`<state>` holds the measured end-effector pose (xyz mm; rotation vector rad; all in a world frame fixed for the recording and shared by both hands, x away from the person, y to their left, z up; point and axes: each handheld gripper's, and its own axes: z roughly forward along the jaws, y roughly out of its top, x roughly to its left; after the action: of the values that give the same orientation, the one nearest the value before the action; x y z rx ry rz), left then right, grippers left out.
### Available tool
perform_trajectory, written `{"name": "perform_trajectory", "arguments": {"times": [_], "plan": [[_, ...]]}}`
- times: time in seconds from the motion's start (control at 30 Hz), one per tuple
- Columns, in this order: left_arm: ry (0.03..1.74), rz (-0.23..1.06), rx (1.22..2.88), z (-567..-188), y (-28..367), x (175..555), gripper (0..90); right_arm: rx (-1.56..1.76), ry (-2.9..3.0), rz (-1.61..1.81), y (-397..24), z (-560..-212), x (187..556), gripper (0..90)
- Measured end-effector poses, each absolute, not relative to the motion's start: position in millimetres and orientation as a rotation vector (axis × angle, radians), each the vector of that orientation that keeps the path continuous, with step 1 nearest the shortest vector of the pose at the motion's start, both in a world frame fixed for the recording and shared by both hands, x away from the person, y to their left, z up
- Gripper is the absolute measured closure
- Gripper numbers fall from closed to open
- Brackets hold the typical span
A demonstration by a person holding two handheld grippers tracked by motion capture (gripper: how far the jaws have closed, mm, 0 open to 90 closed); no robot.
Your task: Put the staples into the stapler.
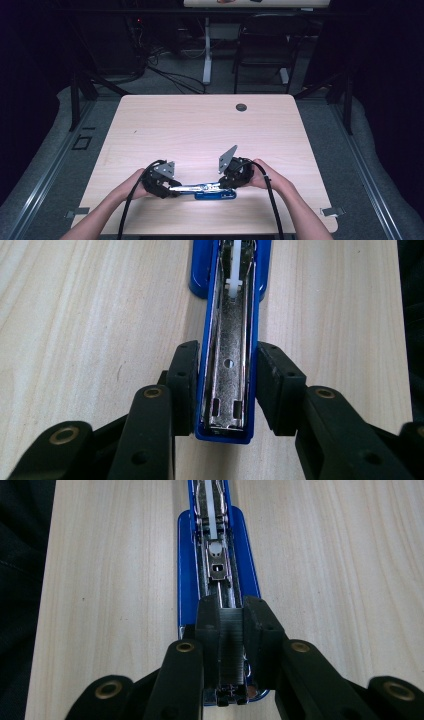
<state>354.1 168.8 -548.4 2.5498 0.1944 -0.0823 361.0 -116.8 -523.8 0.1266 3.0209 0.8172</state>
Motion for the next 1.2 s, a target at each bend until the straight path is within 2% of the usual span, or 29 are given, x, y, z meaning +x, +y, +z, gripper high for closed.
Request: {"name": "perform_trajectory", "arguments": {"times": [0.17, 0.23, 0.43, 0.97, 1.2], "plan": [[0.201, -0.069, 2.548, -548.4, 168.8, 353.1, 63.4, 0.080, 3.017, 0.763, -115.5, -523.5, 358.2, 77.5], [0.201, -0.072, 2.549, -548.4, 168.8, 353.3, 63.4, 0.081, 3.024, 0.741, -115.7, -523.6, 358.0, 72.0], [0.201, -0.062, 2.553, -548.2, 169.0, 353.1, 63.4, 0.123, 3.034, 0.810, -121.4, -520.6, 361.9, 70.1], [0.193, -0.063, 2.544, -548.6, 168.9, 353.0, 63.2, 0.317, 2.971, 0.738, -95.2, -525.8, 358.7, 74.5], [0.179, -0.077, 2.556, -546.9, 169.0, 353.7, 63.1, 0.362, 2.971, 0.705, -102.3, -527.3, 361.0, 73.7]]}}
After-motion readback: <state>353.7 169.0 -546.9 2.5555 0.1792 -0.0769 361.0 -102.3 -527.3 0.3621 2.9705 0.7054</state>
